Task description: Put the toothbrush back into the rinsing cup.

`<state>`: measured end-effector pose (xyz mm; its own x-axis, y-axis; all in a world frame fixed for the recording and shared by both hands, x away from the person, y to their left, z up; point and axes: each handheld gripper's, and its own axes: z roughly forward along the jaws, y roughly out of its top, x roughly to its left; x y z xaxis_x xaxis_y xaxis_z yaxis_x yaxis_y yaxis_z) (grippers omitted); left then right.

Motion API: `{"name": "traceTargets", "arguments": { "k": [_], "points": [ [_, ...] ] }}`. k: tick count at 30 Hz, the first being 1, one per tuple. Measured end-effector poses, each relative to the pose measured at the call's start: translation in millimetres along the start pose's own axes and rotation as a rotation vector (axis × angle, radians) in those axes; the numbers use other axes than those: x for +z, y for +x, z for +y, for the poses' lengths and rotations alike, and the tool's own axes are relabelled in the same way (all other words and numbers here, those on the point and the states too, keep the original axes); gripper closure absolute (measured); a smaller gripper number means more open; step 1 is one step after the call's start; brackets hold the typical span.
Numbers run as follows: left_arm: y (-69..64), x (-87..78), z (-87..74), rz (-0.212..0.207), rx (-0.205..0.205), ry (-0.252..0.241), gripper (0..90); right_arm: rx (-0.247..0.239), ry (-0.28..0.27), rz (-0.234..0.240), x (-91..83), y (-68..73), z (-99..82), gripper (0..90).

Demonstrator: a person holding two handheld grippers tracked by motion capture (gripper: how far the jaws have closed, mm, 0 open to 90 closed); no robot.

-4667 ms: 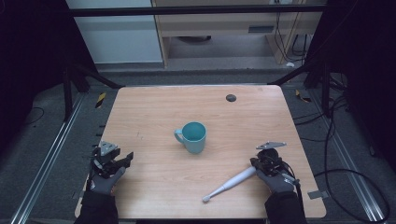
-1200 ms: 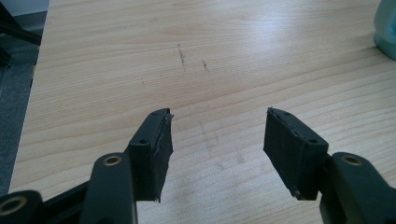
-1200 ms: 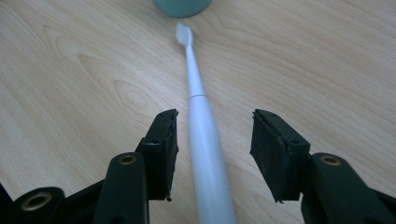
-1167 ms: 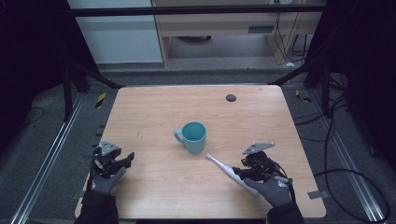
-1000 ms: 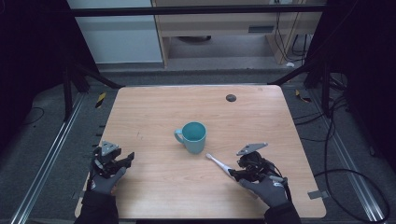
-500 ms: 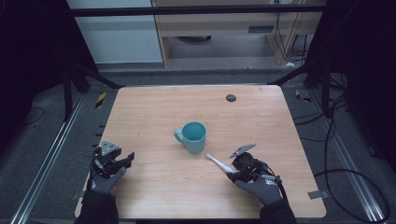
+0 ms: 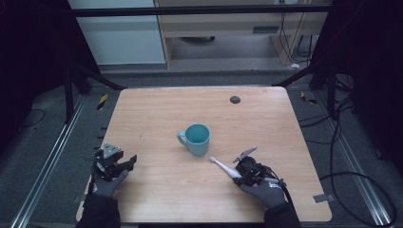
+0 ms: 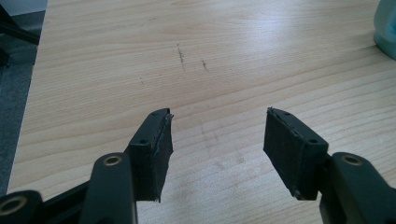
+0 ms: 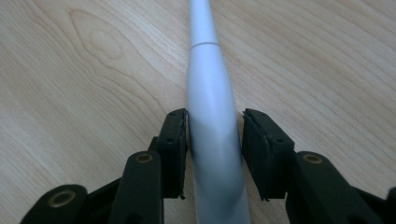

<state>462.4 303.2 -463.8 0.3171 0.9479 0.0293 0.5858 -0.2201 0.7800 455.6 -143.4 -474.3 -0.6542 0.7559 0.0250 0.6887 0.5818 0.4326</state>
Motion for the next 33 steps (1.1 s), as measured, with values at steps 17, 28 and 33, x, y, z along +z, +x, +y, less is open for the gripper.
{"name": "traceTargets", "arguments": {
  "k": [17, 28, 33],
  "points": [
    [0.4, -0.3, 0.1, 0.001, -0.001, -0.001, 41.3, 0.021, -0.004, 0.021, -4.9, -0.5, 2.9, 66.6],
    [0.6, -0.3, 0.1, 0.002, -0.003, -0.002, 41.3, 0.067, -0.223, 0.03, -35.7, -2.1, 6.4, 66.6],
    [0.2, -0.4, 0.2, 0.003, -0.004, -0.003, 41.3, 0.091, -0.318, 0.024, -45.8, -3.7, 10.7, 66.6]
  ]
}}
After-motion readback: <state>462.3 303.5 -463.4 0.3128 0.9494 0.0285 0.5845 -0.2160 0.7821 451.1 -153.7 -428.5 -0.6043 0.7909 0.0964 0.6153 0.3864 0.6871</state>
